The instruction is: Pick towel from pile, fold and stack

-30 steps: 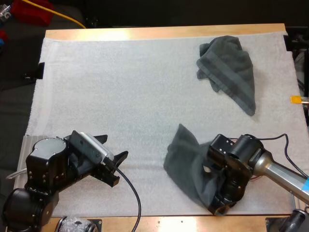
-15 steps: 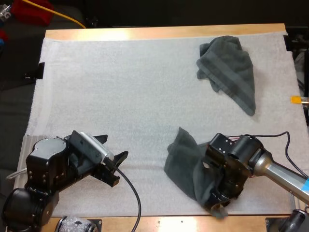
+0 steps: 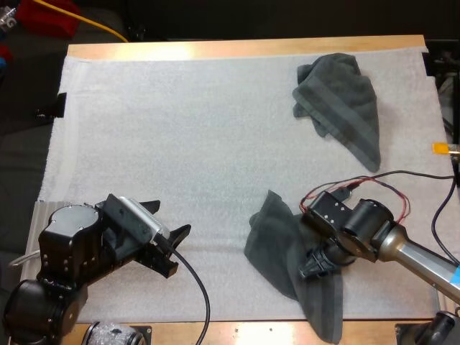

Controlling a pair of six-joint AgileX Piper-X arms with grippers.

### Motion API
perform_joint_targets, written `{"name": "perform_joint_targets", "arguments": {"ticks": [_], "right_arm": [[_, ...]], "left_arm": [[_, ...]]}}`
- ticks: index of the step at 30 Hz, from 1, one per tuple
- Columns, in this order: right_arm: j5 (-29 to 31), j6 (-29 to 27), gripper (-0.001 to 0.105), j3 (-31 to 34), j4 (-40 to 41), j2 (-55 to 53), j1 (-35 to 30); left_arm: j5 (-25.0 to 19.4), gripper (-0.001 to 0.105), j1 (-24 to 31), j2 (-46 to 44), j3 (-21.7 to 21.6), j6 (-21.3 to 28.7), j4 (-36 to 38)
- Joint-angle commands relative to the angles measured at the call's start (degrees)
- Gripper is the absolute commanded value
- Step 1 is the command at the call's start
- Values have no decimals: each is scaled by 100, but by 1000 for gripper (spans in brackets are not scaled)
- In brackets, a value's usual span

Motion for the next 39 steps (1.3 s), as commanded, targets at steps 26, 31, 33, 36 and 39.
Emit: {"name": "perform_joint_targets", "arguments": {"ticks": [26, 31, 33, 36, 39], "right_arm": [[-2782, -671, 63, 23, -1949, 857, -3033], [-3012, -780, 63, 23, -2106, 1319, -3048], [-3095, -781, 63, 23, -2140, 1498, -3048], [-3095, -803, 63, 23, -2157, 1770, -3048], [-3095, -818, 63, 23, -2181, 1984, -3048]], "left_arm": [[80, 64, -19, 19, 0, 6, 99], [80, 64, -19, 19, 0, 6, 226], [80, 64, -19, 19, 0, 6, 274], [80, 64, -19, 19, 0, 6, 317], [80, 64, -19, 19, 0, 6, 316]]}}
